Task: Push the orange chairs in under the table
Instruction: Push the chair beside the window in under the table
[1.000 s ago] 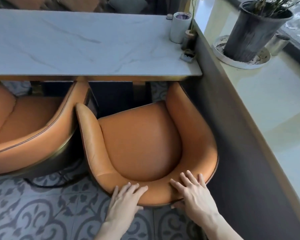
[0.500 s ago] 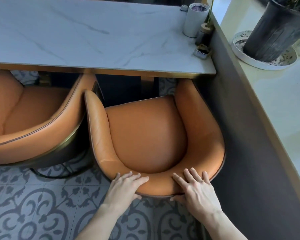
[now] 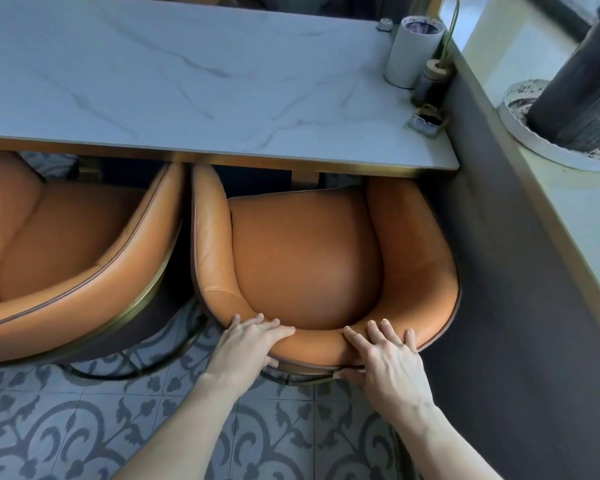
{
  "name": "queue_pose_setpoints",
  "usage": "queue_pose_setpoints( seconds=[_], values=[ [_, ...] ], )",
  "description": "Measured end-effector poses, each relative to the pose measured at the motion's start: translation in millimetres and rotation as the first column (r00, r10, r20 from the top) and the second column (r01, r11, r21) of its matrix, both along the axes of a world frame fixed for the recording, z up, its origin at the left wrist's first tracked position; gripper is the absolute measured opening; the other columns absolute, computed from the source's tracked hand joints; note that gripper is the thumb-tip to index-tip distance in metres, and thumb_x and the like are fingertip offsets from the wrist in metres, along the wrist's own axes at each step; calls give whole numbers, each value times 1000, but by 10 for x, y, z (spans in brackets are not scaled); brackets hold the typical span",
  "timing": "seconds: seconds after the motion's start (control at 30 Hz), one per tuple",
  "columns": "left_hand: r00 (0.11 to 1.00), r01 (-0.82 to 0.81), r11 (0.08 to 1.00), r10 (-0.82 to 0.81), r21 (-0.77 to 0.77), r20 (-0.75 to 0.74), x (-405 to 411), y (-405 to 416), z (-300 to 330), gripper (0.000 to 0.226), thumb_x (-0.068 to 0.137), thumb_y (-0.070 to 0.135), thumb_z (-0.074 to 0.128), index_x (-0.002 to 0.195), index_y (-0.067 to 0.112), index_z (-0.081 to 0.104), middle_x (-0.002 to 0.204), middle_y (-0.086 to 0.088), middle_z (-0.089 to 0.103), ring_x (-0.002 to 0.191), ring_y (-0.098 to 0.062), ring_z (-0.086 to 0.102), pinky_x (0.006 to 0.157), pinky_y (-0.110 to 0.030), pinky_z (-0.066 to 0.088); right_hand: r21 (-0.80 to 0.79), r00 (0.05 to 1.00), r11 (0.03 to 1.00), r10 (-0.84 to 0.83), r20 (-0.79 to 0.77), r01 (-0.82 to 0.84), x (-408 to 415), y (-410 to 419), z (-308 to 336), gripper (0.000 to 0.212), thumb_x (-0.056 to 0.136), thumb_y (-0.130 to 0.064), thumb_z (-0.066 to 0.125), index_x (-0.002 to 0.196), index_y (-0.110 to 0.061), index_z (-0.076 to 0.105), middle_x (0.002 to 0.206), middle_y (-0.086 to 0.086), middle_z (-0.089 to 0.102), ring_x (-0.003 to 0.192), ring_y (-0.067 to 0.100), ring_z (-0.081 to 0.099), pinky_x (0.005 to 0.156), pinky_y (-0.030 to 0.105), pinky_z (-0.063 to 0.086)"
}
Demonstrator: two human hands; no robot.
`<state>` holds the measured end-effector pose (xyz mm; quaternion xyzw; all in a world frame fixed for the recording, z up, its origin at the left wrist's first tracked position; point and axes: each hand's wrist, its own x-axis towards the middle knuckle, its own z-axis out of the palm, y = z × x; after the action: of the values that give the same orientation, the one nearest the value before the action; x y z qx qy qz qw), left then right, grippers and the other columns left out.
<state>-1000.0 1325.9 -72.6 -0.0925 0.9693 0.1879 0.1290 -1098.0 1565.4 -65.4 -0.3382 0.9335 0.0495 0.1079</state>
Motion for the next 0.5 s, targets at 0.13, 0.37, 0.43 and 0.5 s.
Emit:
queue_pose_setpoints(
  seconds=[0.13,0.37,0.43,0.5],
  values=[
    [999,34,999,-34,9,20,-36,-68,-2,72,87,14,70,145,42,39,153,6,40,144,-21,27,119,-52,9,6,1000,1000,3,10,-3,-27,-22,-38,77,72,-65,81,136,-25,64,123,16,67,122,43,58,93,68,48],
    [999,47,999,-48,24,22,-33,-44,27,67,88,19,70,144,37,39,152,3,42,144,-23,27,119,-55,9,3,1000,1000,-24,21,24,-6,-42,-32,77,73,-70,75,136,-27,63,126,15,67,126,42,57,97,69,46],
    [999,19,1000,-19,13,28,-36,17,54,64,88,23,70,142,37,38,150,3,43,143,-23,25,119,-55,8,-8,999,1000,-12,35,12,-15,-40,-6,76,75,-74,70,137,-30,62,125,11,67,127,40,57,99,66,45],
    [998,3,1000,-3,4,56,-52,100,86,66,87,37,69,143,38,33,150,3,40,143,-24,22,120,-55,7,-16,1000,1000,8,29,-7,-64,-36,28,80,73,-84,61,136,-35,59,122,4,66,128,34,56,100,60,43]
  ],
)
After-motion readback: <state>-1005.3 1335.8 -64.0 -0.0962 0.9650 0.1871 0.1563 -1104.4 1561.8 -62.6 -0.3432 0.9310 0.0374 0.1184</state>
